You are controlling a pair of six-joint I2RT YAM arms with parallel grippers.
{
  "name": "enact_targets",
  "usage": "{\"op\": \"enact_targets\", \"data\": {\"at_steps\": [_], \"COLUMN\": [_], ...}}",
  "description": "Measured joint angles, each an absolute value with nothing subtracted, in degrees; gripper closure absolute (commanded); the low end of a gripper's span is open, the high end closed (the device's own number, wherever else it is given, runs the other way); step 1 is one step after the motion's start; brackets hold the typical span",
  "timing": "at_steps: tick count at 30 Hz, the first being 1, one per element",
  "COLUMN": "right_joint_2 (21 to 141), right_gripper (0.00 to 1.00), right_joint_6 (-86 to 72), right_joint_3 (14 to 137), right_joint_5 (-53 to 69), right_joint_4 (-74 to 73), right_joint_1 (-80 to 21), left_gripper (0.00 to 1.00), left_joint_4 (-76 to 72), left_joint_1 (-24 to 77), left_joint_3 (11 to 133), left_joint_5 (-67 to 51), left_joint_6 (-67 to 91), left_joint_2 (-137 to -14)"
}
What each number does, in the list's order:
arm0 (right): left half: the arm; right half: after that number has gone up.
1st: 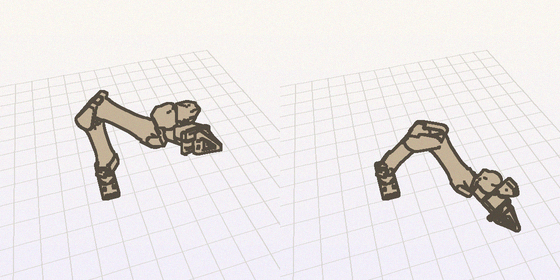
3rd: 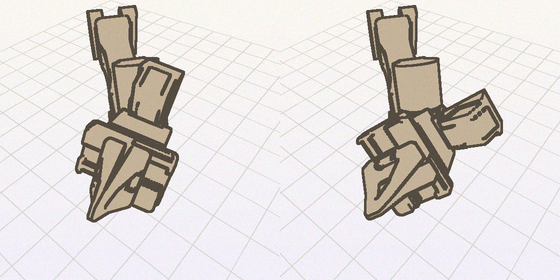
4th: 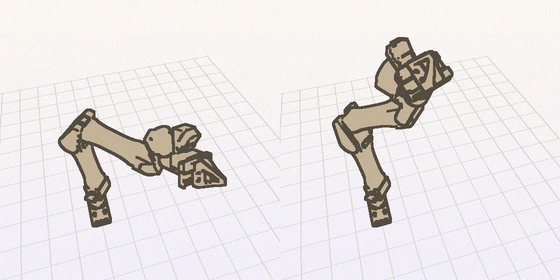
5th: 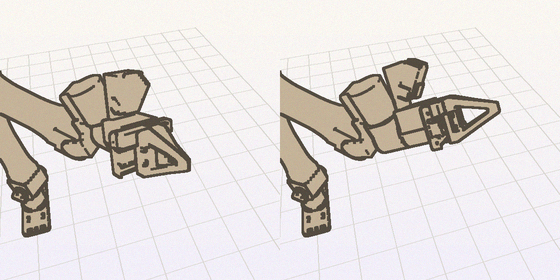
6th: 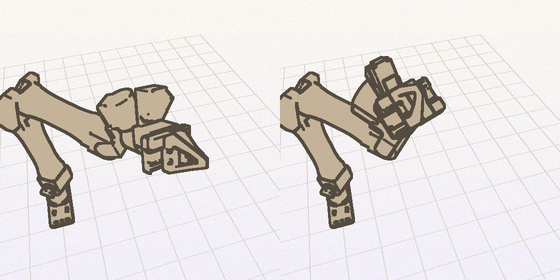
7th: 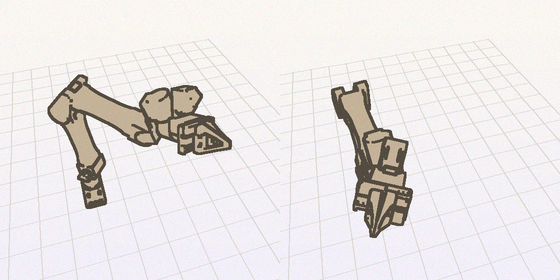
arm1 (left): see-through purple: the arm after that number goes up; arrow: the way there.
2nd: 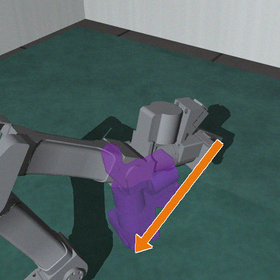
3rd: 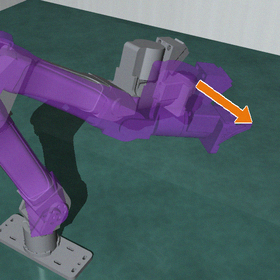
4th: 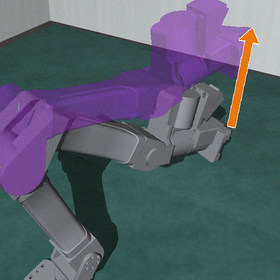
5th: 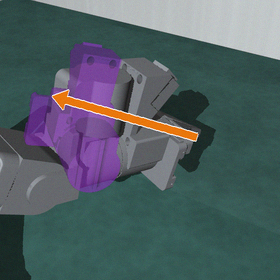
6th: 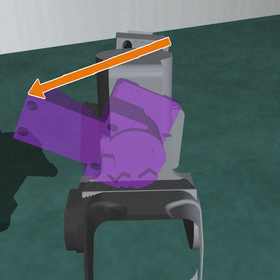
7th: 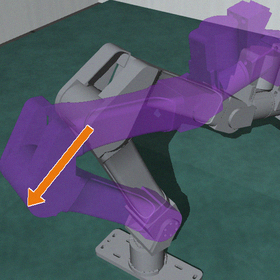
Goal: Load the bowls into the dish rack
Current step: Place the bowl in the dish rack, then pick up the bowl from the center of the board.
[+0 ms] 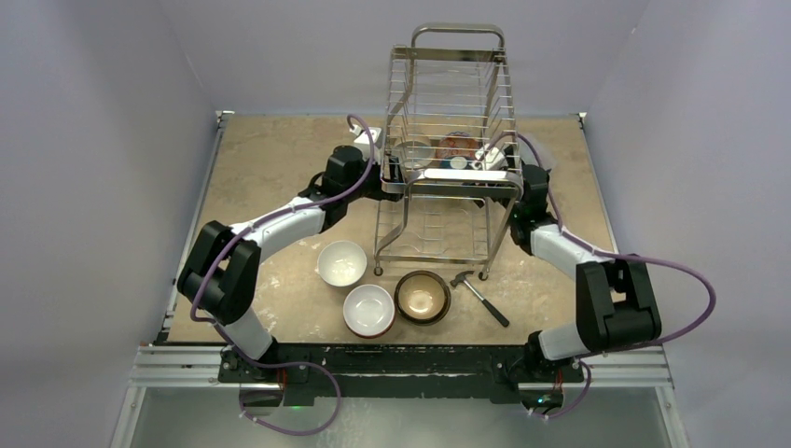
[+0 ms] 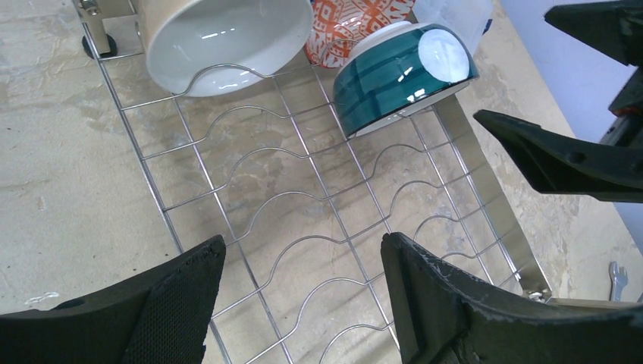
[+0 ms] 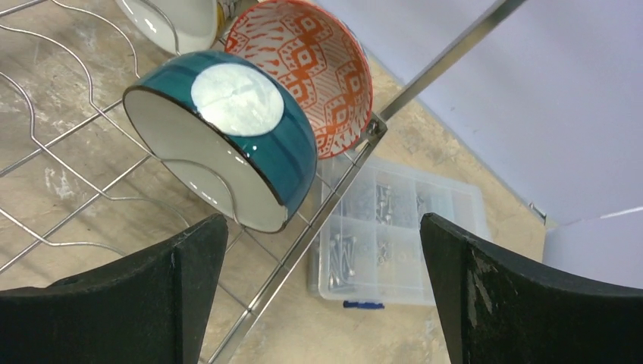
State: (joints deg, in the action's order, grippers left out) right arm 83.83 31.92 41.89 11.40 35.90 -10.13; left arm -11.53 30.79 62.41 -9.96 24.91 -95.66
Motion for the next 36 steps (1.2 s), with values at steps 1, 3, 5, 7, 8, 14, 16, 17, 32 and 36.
{"op": "enact_targets", "data": {"at_steps": [1, 3, 5, 7, 8, 14, 16, 17, 32, 36], "right_joint_2": [82.9, 82.0, 81.5, 80.5, 80.0, 75.9, 74.8, 74.5, 73.3, 72.6], "right_gripper": [0.01, 0.01, 0.01, 0.01, 0.01, 0.01, 0.01, 0.01, 0.01, 0.09], "right_joint_6": [31.0, 28.9, 26.0, 23.3, 22.0, 14.0, 10.7, 9.1, -17.2, -19.5], "right_joint_3": [41.2, 40.1, 39.1, 38.3, 37.8, 33.0, 31.7, 31.5, 33.3, 33.3], "right_joint_5": [11.0, 9.8, 9.0, 8.4, 8.4, 7.8, 6.2, 5.1, -6.3, -5.0], "right_joint_4": [36.2, 36.5, 37.2, 37.7, 38.1, 40.5, 40.6, 40.4, 31.9, 30.7], "right_joint_1": [-10.2, -10.1, -10.0, -10.0, -10.0, -9.6, -9.6, -9.6, -3.8, -3.7], "left_gripper": [0.26, 0.26, 0.25, 0.25, 0.24, 0.24, 0.23, 0.23, 0.22, 0.22], "left_joint_4": [-11.5, -11.5, -11.5, -11.5, -11.5, -11.4, -11.3, -11.1, -4.9, 0.0], "left_joint_1": [30.7, 30.7, 30.7, 30.7, 30.7, 30.7, 30.7, 30.7, 29.4, 29.3], "left_joint_3": [62.4, 62.4, 62.4, 62.4, 62.4, 61.7, 61.1, 60.9, 51.5, 47.8], "left_joint_5": [-9.7, -9.3, -8.7, -7.9, -7.3, -2.3, -0.4, 0.6, 13.2, 15.5], "left_joint_6": [24.9, 24.9, 24.9, 24.9, 25.1, 26.9, 27.0, 27.2, 39.1, 42.6], "left_joint_2": [-95.6, -95.6, -95.5, -95.5, -95.4, -94.9, -94.5, -94.3, -80.1, -73.3]}}
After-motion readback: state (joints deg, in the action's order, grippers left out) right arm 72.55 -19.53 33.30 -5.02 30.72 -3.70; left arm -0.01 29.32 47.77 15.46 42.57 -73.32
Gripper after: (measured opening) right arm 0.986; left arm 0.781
